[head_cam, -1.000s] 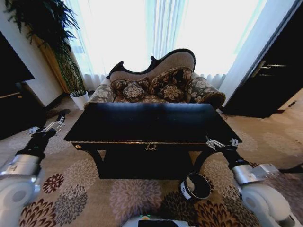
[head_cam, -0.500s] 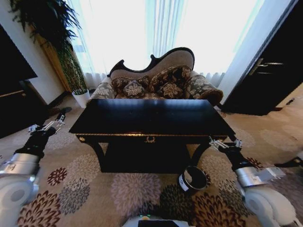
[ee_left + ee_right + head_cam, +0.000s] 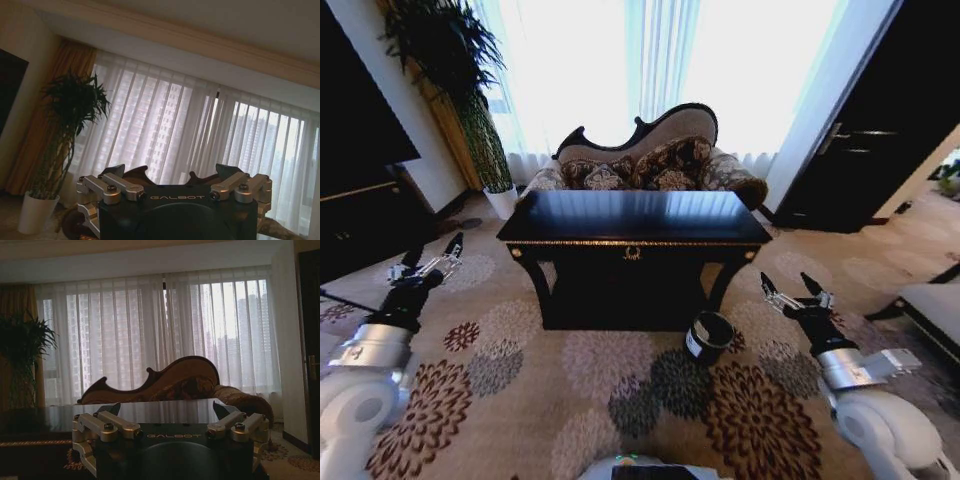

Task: Move to the front of the table and place the trash on the table into the trash bin.

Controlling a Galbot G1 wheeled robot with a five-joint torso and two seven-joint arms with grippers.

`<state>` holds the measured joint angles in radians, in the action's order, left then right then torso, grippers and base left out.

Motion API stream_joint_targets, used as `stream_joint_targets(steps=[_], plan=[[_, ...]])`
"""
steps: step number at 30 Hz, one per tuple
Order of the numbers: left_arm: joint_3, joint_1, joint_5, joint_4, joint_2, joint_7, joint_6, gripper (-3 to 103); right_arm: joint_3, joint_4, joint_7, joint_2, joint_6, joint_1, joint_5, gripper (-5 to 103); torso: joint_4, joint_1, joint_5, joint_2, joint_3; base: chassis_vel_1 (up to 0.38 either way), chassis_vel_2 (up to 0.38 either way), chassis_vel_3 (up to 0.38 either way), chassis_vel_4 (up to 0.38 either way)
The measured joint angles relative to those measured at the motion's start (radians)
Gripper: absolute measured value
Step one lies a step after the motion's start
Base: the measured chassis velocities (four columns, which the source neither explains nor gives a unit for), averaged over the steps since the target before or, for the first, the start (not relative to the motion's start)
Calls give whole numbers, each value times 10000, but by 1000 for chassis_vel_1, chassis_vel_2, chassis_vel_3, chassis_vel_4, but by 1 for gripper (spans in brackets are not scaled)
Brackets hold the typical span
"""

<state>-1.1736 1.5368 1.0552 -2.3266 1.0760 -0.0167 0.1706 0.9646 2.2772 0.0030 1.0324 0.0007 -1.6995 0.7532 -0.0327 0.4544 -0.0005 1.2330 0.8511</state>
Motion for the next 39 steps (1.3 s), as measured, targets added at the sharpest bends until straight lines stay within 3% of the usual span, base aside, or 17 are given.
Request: stream_joint_targets(steps=[8,26,39], plan=[[-244,120,21,-72,10,-27,-1,100,-117,-65,62,-20,-37,131,-17,100,1,-14,1,7,-7,258,-262,-258,274],[-118,72,-59,-38,-16,-28,10,100,-151,-206,14,-23,-28,178,-230,100,2,-3,3,-2,-2,43,-50,-43,42],[-163,57,6,-47,-71,-28,14,100,-17,-238,-82,-35,136,88,-112,100,-2,-26,4,16,-13,180,-192,-195,180]])
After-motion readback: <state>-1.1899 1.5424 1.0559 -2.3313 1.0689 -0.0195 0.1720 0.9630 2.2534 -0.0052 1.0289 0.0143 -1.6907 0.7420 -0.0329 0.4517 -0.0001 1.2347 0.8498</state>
